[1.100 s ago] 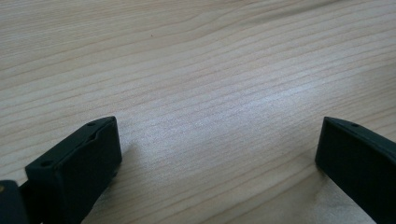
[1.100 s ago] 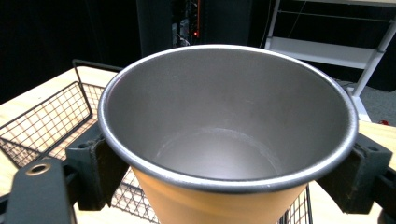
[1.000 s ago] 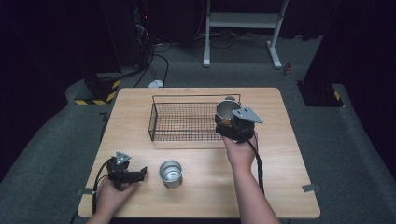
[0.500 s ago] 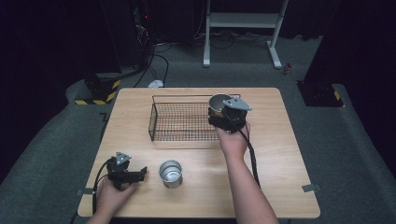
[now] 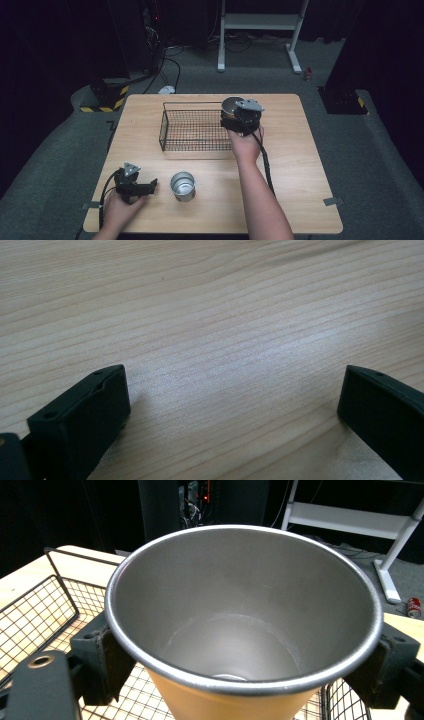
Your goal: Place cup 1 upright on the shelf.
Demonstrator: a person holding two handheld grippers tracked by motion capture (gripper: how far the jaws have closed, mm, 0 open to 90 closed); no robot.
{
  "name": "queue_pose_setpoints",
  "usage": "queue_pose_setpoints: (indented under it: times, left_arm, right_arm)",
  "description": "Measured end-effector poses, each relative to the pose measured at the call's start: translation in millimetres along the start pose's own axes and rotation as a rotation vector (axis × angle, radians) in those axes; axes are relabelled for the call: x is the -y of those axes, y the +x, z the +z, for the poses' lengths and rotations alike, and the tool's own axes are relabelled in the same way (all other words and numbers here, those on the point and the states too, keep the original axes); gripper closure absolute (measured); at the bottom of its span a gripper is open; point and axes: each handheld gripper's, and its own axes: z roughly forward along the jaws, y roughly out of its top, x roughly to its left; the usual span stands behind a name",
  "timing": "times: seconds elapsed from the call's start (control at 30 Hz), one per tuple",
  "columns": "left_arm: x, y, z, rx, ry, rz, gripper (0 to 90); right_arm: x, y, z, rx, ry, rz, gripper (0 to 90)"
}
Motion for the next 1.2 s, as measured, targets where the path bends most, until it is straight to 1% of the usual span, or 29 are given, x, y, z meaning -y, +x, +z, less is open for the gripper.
queue_pose_setpoints:
  times: [0.17,0.47,0.57,0.77,0.9,0.97,1.1,1.13,1.2]
  left_arm:
    - [0.1,-0.2,0.3,0.001,-0.004,-0.004,0.8]
    - [0.1,0.0,0.1,0.001,-0.001,-0.001,0.8]
    - [0.1,-0.2,0.2,0.000,-0.002,-0.003,0.8]
    - [0.0,0.0,0.0,0.000,0.000,0.000,0.8]
    - [0.1,0.0,0.0,0.000,0.000,0.000,0.8]
    - [0.1,0.0,0.0,0.000,0.000,0.000,0.8]
    - [0.0,0.0,0.0,0.000,0.000,0.001,0.8]
    - [0.1,0.1,0.0,0.001,-0.001,0.000,0.8]
    - [0.1,0.0,0.0,0.000,0.000,0.000,0.8]
  right_arm:
    - [0.6,-3.1,6.7,0.013,0.026,0.007,13.8]
    - [4.0,-6.8,17.3,0.029,0.065,0.004,13.8]
    - [5.0,-6.4,20.2,0.023,0.079,0.015,13.8]
    - [7.1,-3.4,25.0,0.018,0.104,0.015,13.7]
    - [9.3,-2.4,28.4,0.017,0.121,0.007,13.8]
    - [11.6,-1.7,31.7,0.019,0.138,-0.005,13.8]
    - [14.1,-0.9,34.7,0.016,0.148,-0.005,13.7]
    - [16.0,-0.3,37.3,0.018,0.157,-0.016,13.7]
    - [17.5,1.0,39.2,0.020,0.167,-0.012,13.7]
